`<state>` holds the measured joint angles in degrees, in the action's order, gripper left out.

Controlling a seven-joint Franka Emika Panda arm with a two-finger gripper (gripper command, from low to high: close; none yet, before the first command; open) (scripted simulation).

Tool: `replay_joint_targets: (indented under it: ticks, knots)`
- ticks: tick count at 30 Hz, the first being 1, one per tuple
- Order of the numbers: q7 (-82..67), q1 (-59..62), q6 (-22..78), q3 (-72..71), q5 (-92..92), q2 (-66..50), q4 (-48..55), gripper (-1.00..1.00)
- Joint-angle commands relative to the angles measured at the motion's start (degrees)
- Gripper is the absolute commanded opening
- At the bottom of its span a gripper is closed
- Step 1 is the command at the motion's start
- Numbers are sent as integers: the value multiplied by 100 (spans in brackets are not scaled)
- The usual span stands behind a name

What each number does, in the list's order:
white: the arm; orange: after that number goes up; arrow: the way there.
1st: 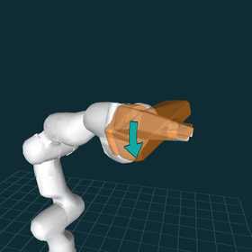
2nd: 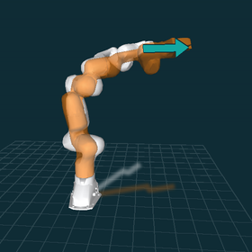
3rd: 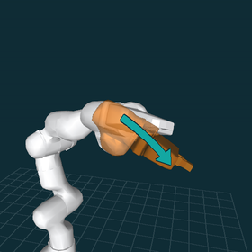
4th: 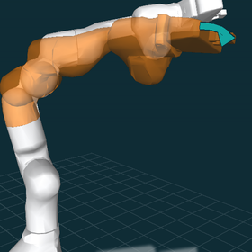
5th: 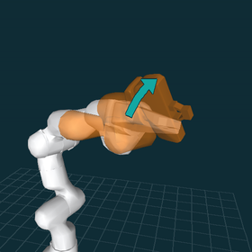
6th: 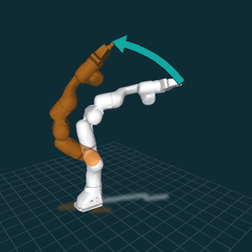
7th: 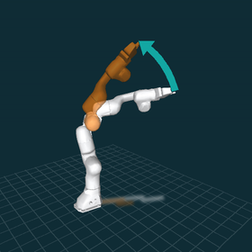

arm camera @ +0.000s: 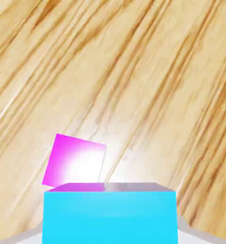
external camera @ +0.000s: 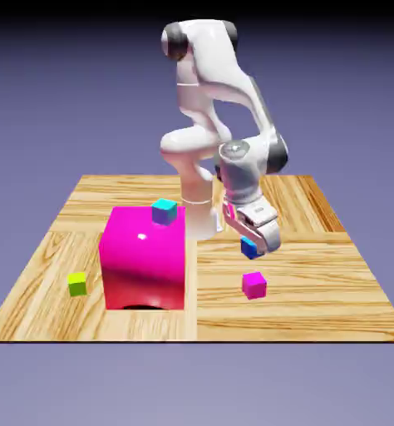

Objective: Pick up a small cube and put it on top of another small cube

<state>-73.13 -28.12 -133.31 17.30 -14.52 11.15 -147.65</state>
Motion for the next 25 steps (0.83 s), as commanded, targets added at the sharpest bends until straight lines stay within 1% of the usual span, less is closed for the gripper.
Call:
replay_joint_targets:
  ticks: [1,15,17,22,23,24,25]
  knots:
    - [-9,148,188,44,138,208,-12,-100]
    - [-54,2229,2903,654,2191,3115,-178,-100]
    - [-54,2237,2914,656,2199,3126,-178,-100]
    - [-103,2254,1783,847,2308,2849,-1047,-100]
    - [-103,2254,1783,847,2308,2849,-1047,100]
    - [-103,2254,1783,847,2308,2849,-1047,100]
    - [-92,2250,2031,805,2284,2910,-856,100]
